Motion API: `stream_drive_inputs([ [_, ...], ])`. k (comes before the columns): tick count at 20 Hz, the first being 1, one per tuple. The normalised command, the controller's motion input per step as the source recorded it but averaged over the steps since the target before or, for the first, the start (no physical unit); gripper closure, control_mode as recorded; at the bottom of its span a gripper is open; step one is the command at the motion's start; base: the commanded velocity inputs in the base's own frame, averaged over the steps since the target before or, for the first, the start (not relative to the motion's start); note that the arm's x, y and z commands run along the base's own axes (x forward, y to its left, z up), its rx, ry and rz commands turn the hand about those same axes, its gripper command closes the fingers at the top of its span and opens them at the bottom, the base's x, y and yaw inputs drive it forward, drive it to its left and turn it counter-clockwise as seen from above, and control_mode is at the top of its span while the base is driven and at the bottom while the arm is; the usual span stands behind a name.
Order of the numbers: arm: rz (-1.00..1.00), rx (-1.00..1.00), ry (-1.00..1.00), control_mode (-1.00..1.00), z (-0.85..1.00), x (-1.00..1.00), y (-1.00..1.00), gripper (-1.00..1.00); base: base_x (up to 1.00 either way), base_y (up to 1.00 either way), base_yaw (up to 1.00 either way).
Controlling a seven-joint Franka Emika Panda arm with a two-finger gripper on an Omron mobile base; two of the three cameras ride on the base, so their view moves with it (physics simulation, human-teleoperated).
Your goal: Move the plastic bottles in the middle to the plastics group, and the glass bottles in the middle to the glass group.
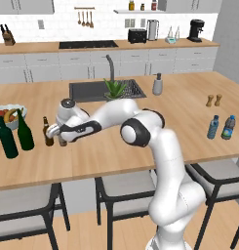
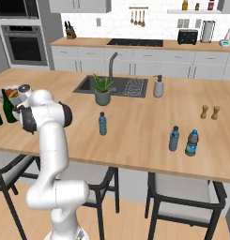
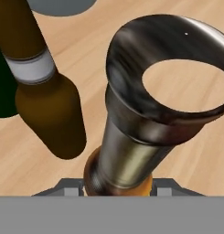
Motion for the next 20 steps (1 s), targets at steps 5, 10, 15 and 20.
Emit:
stream_drive_inputs([
  [5, 0.00, 0.00, -0.03, -1.00, -0.42, 0.00, 0.01, 1.00, 0.00, 0.00, 0.00],
  [10, 0.00, 0.04, -0.07, -1.00, -0.18, -0.09, -0.14, 1.00, 0.00, 0.00, 0.00],
  [15, 0.00, 0.11, -0.12, -1.00, -0.14, 0.00, -0.10, 1.00, 0.00, 0.00, 0.00],
  [20, 0.00, 0.04, -0.02, -1.00, -0.11, 0.00, -0.02, 1.00, 0.00, 0.00, 0.00],
])
